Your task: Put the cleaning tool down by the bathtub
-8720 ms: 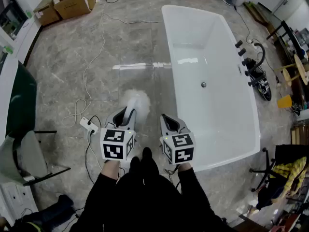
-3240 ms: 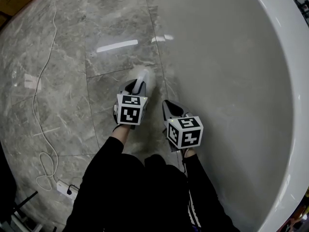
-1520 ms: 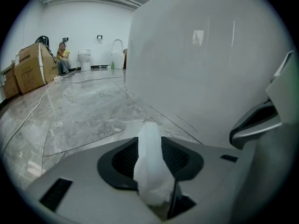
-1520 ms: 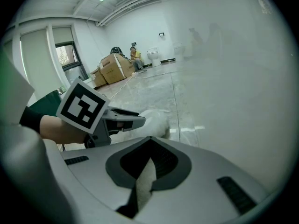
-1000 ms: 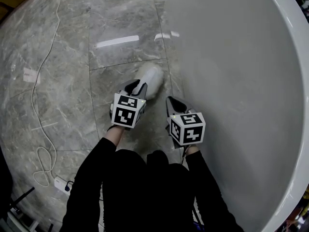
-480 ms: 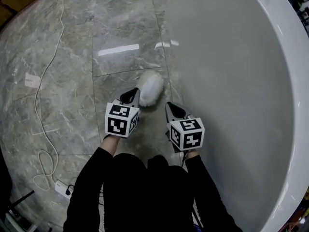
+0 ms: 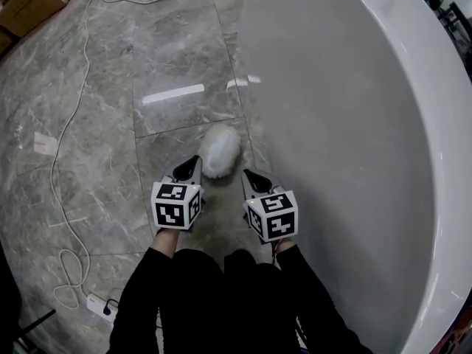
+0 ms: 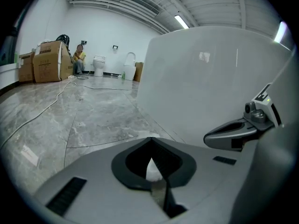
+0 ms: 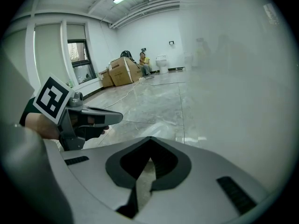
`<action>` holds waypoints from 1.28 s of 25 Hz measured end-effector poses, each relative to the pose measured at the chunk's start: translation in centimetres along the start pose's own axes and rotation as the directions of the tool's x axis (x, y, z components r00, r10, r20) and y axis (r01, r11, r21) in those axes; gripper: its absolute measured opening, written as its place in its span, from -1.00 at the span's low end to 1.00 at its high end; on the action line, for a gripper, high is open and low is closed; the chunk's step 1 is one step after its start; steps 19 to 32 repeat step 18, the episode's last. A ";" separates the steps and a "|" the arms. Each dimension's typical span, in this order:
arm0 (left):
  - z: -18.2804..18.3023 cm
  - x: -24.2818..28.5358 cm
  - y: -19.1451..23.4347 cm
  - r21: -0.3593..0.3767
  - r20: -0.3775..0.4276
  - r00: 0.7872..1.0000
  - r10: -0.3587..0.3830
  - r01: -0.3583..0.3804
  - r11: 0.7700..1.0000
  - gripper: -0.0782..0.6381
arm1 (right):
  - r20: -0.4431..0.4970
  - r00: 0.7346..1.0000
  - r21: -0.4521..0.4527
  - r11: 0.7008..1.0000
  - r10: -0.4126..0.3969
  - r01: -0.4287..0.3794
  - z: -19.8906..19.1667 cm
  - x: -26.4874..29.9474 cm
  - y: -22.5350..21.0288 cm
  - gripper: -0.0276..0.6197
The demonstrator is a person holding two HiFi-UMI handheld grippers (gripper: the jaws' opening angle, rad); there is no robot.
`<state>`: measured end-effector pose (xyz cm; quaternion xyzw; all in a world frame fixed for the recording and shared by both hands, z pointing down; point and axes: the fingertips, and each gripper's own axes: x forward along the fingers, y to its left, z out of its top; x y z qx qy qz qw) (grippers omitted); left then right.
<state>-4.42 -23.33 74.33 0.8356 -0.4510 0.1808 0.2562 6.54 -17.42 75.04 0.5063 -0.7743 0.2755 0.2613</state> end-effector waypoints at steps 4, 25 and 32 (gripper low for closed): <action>-0.2 -0.1 -0.4 0.000 -0.004 1.000 0.001 -0.001 1.000 -0.76 | 0.000 1.000 0.011 1.000 0.000 0.000 -0.2 -0.3 -0.2 -0.91; -0.6 -0.2 -0.9 0.056 -0.016 1.000 -0.006 0.007 0.998 -0.76 | 0.002 1.000 0.037 0.999 -0.014 0.014 -1.0 -0.2 -0.4 -0.91; -0.6 -0.2 -0.9 0.056 -0.016 1.000 -0.006 0.007 0.998 -0.76 | 0.002 1.000 0.037 0.999 -0.014 0.014 -1.0 -0.2 -0.4 -0.91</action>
